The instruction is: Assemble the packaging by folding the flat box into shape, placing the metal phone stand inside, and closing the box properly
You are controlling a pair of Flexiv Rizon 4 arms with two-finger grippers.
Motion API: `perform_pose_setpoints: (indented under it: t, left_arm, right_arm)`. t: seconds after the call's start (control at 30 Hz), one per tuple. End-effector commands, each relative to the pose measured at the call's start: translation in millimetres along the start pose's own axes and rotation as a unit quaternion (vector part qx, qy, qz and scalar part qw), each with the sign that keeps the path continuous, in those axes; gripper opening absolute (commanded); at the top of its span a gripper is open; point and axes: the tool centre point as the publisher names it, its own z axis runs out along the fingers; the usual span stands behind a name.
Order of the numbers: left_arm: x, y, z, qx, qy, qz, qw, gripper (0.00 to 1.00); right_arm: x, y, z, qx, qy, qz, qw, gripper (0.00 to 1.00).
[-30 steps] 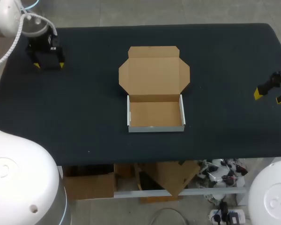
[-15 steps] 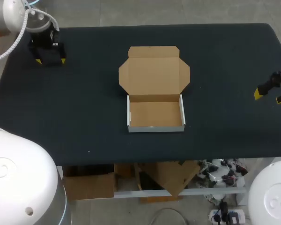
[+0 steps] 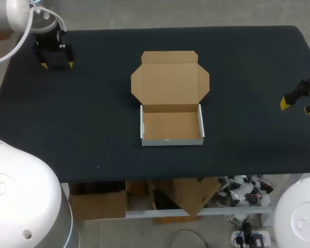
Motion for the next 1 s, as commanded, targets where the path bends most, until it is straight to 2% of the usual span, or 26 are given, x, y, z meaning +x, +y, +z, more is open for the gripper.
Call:
perform_pose_setpoints:
  t: [0.03,1.0]
  left_arm:
    - [1.3,-7.2,2,-0.005,0.0,-0.001,1.0,1.0]
    - [-2.4,-25.2,6,-0.001,0.002,-0.001,1.0,1.0]
  right_arm:
    - [0,-1,-2,0.001,0.001,0.0,1.0,1.0]
    - [0,-1,-2,0.001,0.001,0.0,1.0,1.0]
